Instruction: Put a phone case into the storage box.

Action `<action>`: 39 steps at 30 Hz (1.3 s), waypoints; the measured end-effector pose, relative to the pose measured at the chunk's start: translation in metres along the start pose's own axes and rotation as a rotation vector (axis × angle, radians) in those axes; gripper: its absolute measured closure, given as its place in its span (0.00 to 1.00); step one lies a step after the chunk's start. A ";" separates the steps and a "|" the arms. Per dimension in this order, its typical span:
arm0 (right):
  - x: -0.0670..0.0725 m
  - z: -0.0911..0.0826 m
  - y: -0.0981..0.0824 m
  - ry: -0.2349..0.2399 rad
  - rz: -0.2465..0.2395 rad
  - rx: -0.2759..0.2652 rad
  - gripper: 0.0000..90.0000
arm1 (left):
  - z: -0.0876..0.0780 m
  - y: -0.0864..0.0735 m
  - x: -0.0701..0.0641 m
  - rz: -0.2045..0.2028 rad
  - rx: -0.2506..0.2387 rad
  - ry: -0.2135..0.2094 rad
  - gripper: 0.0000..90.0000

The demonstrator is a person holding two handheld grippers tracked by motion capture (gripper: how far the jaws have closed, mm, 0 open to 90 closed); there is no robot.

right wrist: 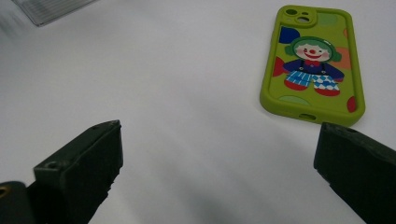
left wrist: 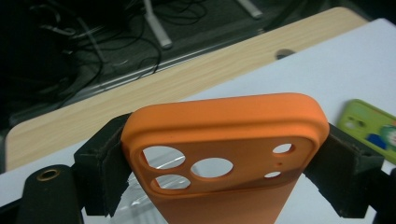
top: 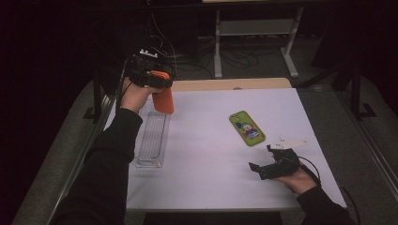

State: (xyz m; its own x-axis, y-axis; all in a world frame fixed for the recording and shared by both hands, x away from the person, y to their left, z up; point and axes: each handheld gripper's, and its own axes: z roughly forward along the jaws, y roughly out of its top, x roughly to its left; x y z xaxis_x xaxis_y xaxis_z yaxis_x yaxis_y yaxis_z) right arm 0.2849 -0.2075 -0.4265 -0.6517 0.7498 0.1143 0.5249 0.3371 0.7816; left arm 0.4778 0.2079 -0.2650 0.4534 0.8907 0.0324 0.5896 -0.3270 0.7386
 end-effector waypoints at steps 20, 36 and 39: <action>0.002 0.000 0.000 0.014 -0.012 0.001 0.01 | 0.046 -0.008 0.036 -0.126 0.093 0.205 0.17; 0.002 0.001 0.000 0.014 -0.015 0.003 0.01 | 0.081 -0.016 0.033 -0.144 0.174 0.232 0.16; 0.002 0.001 0.000 0.013 -0.014 0.003 0.01 | 0.084 -0.017 0.033 -0.149 0.183 0.238 0.16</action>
State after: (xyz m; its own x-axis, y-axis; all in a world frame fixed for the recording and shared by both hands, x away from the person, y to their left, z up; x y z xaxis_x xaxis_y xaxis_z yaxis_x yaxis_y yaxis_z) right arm 0.2840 -0.2058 -0.4268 -0.6663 0.7374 0.1110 0.5167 0.3492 0.7817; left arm 0.5392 0.2162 -0.3331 0.1973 0.9746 0.1055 0.7579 -0.2199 0.6141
